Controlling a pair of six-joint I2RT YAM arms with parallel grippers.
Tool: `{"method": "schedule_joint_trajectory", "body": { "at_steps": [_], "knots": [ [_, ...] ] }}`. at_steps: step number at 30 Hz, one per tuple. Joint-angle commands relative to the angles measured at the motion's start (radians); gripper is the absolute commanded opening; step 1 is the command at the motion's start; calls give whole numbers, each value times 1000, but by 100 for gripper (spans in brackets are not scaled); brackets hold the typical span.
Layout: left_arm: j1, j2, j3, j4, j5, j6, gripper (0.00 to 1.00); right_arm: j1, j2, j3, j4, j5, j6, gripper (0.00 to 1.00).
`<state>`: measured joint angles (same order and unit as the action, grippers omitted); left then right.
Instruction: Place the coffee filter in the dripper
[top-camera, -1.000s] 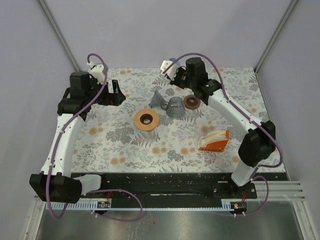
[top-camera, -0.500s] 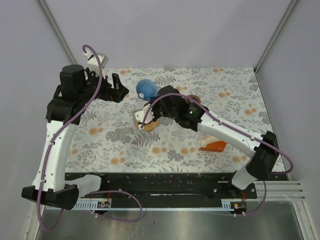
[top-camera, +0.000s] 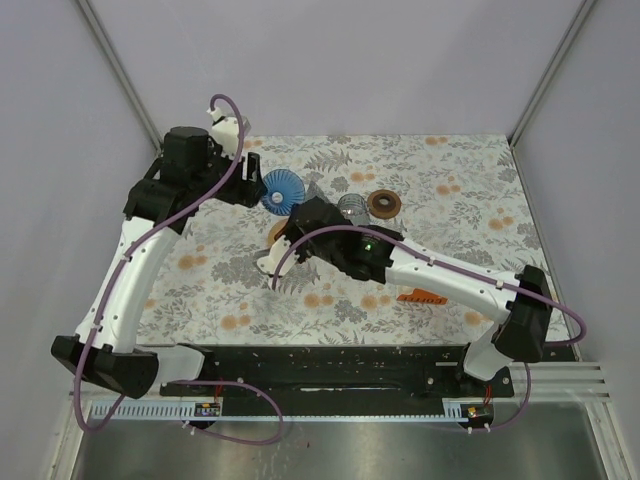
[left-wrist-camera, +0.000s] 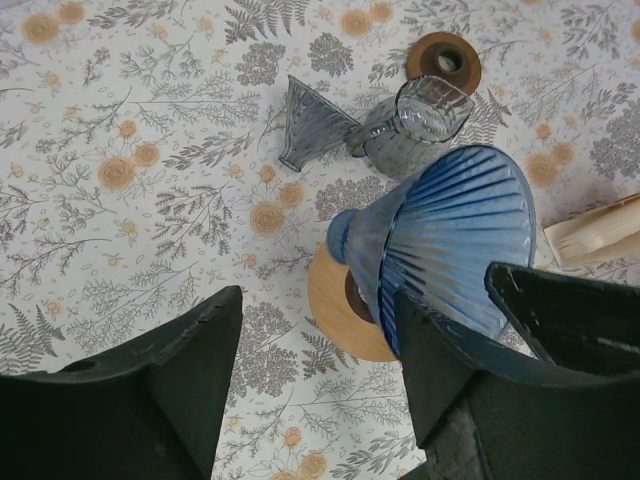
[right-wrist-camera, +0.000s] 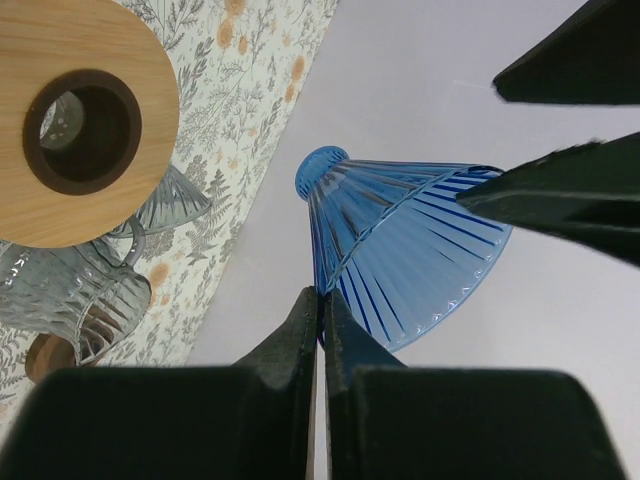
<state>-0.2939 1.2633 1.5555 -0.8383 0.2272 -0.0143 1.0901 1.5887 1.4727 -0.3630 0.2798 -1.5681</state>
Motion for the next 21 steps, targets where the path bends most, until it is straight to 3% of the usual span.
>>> {"method": "schedule_joint_trajectory", "body": {
  "at_steps": [1,4,9,11,12,15,16,18,21],
  "knots": [
    [-16,24,31,16,-16,8,64,39,7,3,76,55,-40,0],
    [-19,41,37,16,11,8,56,45,10,-3,88,47,-33,0],
    [-19,57,25,-10,26,33,6,45,19,6,116,53,26,0],
    [-19,59,15,-16,53,24,0,45,11,-5,150,29,83,0],
    [-19,61,17,-21,69,19,0,45,1,-9,165,4,123,5],
    [-13,68,15,-28,103,-13,0,45,-28,-2,228,-62,320,65],
    [-4,71,14,-28,113,-27,0,47,-45,12,236,-74,403,78],
    [34,82,0,-27,173,-64,0,44,-67,72,179,-108,578,91],
    [94,97,-23,-24,253,-133,0,22,-78,210,43,-215,924,99]
  ]
}}
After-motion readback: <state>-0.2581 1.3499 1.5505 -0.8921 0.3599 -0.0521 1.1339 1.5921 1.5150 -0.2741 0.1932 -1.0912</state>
